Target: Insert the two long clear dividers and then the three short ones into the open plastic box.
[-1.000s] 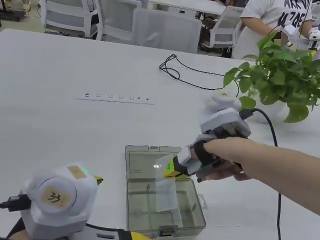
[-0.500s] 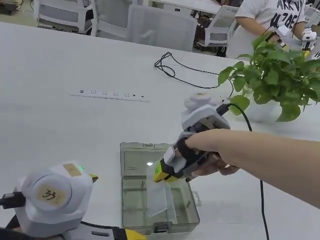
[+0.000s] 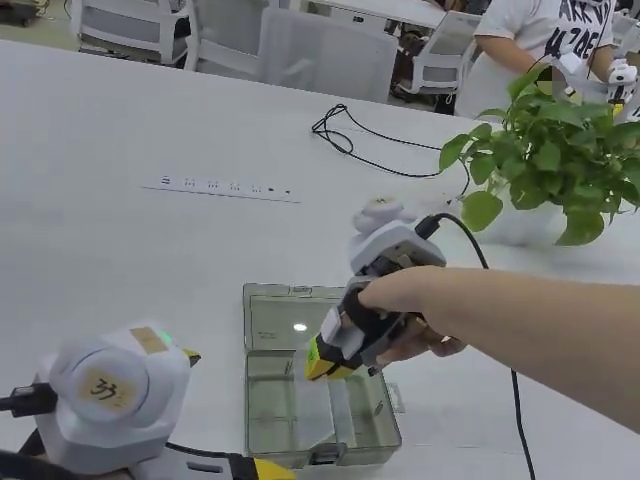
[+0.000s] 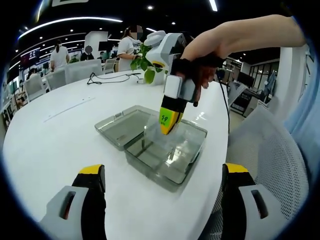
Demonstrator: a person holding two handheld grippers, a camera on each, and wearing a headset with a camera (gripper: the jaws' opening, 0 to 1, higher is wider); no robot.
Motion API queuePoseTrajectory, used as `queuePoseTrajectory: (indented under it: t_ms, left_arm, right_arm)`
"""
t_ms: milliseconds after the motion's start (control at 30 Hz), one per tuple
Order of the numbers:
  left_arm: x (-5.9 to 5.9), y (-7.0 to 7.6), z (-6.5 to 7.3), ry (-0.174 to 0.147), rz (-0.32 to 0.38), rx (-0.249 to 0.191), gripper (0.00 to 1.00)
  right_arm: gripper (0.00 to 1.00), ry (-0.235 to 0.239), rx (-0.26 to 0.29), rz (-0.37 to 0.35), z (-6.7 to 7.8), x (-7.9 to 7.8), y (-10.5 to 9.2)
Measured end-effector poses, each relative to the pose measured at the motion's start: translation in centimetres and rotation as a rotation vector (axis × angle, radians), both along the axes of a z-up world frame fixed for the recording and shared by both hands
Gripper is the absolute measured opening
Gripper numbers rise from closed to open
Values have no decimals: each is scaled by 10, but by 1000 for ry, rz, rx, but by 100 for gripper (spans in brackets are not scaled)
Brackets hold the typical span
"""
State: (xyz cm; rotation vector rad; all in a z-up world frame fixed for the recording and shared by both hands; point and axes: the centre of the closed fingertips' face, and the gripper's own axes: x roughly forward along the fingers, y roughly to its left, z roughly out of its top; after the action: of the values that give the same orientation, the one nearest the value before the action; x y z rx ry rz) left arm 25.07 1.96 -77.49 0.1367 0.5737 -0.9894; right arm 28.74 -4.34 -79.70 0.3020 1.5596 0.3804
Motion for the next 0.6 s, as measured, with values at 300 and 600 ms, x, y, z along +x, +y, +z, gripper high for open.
queuePoseTrajectory:
  t_ms: [300,600]
  left_arm:
    - [3,4,0,1,11,-1,98]
    - [3,6,-1,7,16,-1,98]
  right_arm:
    - [2,1,-21,15,-5,1,-2]
    - [2,7,-28,26,-9,2,-1]
